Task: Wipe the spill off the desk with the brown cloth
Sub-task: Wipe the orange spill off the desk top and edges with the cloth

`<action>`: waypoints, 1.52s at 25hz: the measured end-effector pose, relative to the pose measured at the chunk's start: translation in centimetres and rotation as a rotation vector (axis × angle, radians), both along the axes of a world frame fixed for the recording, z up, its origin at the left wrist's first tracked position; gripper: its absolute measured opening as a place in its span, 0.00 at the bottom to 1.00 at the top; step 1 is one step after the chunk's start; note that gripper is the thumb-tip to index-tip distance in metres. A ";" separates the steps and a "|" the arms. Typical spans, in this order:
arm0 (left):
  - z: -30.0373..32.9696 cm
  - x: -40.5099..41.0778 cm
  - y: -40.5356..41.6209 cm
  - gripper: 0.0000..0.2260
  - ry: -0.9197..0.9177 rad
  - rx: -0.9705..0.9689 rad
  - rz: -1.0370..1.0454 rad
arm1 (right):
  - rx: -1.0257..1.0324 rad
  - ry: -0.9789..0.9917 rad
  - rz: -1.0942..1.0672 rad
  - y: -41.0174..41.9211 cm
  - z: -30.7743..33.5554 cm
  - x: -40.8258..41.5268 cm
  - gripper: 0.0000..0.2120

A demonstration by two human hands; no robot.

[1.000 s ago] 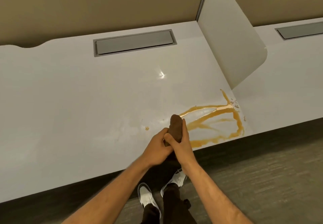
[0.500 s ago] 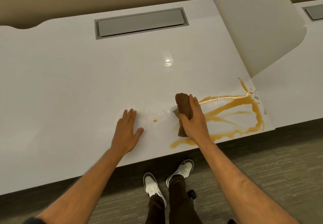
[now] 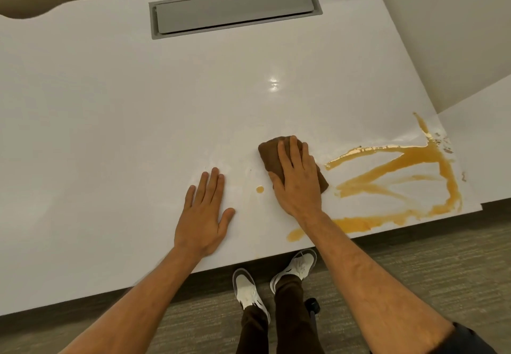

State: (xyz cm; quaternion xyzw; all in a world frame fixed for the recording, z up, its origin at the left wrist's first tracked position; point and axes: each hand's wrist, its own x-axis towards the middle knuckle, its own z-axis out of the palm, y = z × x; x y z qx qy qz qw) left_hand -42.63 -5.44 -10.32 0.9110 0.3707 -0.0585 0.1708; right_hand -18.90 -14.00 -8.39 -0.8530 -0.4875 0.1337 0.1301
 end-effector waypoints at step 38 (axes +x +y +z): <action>-0.1 -0.1 -0.2 0.30 -0.034 0.009 0.020 | 0.123 0.035 -0.403 -9.6 -1.0 -4.4 0.35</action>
